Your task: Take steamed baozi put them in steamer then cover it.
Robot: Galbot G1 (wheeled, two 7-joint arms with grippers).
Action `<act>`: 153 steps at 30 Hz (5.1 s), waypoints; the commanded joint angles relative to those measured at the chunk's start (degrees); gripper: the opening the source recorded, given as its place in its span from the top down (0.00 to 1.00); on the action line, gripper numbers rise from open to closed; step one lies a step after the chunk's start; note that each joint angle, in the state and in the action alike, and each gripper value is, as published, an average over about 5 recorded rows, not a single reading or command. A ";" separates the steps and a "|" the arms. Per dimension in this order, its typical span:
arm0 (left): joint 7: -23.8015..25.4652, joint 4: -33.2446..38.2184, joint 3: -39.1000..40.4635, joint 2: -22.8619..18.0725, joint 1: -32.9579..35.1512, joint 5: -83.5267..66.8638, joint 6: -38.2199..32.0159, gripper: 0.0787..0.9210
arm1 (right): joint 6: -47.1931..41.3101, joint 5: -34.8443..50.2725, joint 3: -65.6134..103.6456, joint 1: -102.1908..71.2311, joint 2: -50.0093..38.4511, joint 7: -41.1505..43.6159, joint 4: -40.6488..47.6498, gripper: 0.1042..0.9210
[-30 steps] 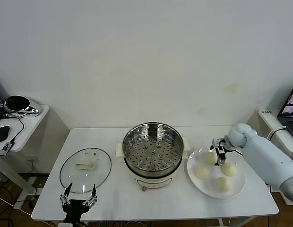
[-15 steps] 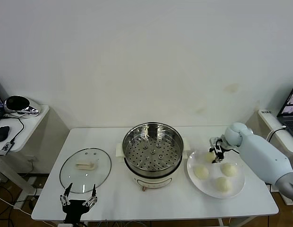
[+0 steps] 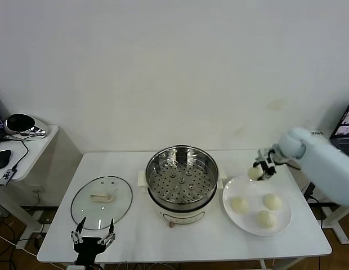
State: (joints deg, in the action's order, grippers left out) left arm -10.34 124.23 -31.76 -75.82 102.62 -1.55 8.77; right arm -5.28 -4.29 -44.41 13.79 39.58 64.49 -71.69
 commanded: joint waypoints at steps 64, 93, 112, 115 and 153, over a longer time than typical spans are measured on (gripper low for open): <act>0.43 -0.64 -2.38 -0.36 -2.14 -1.93 0.01 0.12 | 36.98 -9.68 -26.34 10.93 34.18 -9.34 15.54 0.13; 0.86 2.83 -2.99 2.14 -1.56 -2.87 0.78 0.12 | -21.63 18.42 -37.68 31.76 -15.75 -4.55 -30.40 0.12; 0.98 3.22 -3.94 1.43 -0.17 -2.54 0.66 0.12 | -17.58 5.04 -17.01 -4.30 -14.52 -7.30 -20.04 0.12; 1.02 3.33 -4.34 1.36 0.11 -2.57 0.67 0.12 | -17.05 2.69 -14.46 -8.38 -12.66 -7.68 -17.79 0.12; 1.15 2.09 -5.16 0.85 -0.69 -2.63 0.72 0.12 | -15.56 1.10 -8.58 -16.20 0.99 -10.62 -6.67 0.33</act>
State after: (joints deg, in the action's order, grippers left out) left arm -9.20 126.32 -36.92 -74.97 101.94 -4.19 9.50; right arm -20.92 -2.96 -53.41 -1.78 39.41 54.10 -79.08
